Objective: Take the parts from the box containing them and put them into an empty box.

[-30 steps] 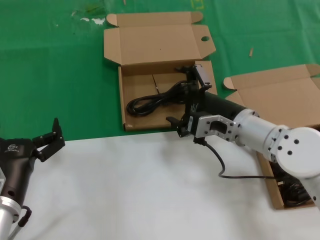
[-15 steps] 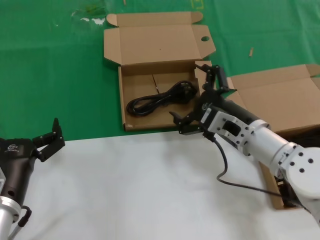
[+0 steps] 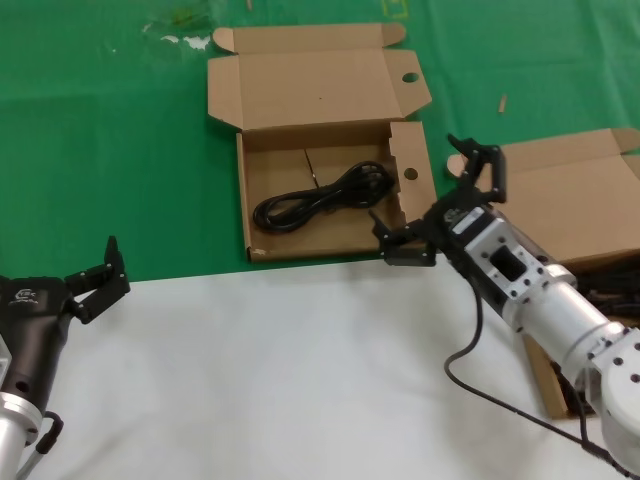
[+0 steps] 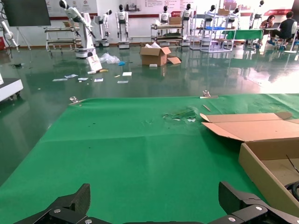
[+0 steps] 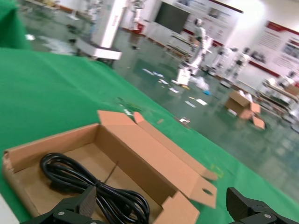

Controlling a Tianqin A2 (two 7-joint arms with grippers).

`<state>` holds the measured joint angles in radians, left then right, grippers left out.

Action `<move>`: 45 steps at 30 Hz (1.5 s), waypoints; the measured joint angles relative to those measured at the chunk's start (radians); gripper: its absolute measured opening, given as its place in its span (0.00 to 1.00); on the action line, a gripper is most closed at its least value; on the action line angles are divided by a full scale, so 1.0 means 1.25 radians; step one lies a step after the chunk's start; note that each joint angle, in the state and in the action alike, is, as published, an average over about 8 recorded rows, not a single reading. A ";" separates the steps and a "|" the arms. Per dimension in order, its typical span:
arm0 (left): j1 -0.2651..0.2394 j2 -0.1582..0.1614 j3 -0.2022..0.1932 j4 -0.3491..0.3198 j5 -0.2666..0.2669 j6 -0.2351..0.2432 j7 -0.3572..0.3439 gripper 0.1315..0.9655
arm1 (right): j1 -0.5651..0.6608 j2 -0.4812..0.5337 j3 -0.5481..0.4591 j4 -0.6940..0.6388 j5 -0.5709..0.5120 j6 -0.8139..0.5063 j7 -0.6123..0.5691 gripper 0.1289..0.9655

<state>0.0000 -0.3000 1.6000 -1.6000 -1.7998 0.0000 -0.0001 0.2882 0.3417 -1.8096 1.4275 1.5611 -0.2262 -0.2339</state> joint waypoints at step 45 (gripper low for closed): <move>0.000 0.000 0.000 0.000 0.000 0.000 0.000 1.00 | -0.212 -0.031 0.154 0.127 0.175 0.166 0.172 1.00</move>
<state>0.0000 -0.3000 1.6000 -1.6000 -1.8000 0.0000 -0.0001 0.0236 0.3034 -1.6172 1.5859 1.7804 -0.0185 -0.0191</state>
